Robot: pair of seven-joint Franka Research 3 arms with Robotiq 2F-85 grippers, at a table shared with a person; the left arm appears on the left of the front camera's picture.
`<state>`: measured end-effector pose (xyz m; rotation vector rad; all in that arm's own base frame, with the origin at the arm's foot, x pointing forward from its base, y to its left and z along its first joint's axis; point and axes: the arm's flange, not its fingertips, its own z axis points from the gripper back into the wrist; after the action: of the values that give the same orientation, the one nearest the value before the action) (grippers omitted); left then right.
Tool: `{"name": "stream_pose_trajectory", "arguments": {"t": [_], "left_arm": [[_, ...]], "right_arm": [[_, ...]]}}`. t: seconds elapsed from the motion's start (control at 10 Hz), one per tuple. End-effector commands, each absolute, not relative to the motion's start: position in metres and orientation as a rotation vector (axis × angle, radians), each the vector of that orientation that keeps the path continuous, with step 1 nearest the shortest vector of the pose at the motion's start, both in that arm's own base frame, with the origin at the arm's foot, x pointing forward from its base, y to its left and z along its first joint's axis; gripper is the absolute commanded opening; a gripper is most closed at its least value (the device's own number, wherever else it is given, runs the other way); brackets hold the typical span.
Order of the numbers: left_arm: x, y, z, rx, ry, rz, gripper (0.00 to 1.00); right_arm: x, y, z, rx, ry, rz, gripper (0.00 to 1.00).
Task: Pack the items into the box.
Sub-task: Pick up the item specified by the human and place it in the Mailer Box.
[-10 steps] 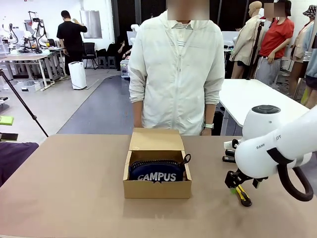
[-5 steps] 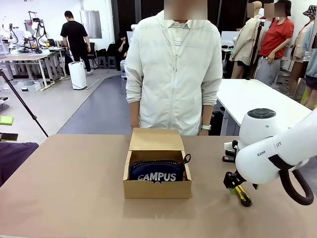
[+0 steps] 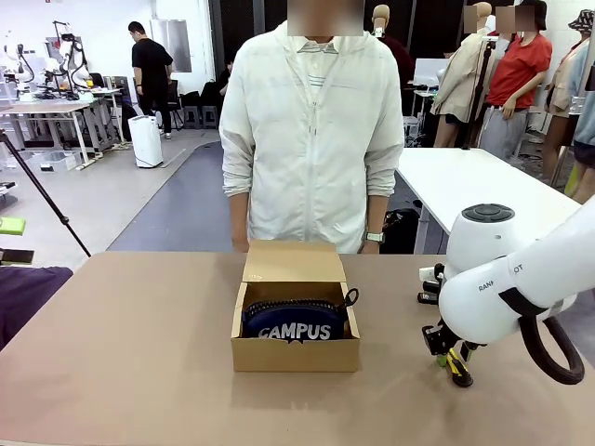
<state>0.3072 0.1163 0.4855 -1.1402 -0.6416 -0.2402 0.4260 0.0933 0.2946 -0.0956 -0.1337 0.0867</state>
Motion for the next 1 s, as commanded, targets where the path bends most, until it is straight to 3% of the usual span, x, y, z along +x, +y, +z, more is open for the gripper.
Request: {"name": "stream_pose_trajectory", "arguments": {"t": [0.0, 0.5, 0.9], "left_arm": [[0.306, 0.118, 0.486, -1.141, -0.651, -0.261, 1.00], [0.306, 0.118, 0.486, -1.141, -0.651, -0.261, 1.00], [0.306, 0.118, 0.486, -1.141, -0.651, -0.261, 1.00]], "right_arm": [[0.435, 0.093, 0.292, -0.050, -0.103, 0.058, 0.00], [0.432, 0.091, 0.293, -0.023, -0.092, 0.051, 0.00], [0.415, 0.107, 0.397, 0.048, -0.153, 0.202, 0.00]]}}
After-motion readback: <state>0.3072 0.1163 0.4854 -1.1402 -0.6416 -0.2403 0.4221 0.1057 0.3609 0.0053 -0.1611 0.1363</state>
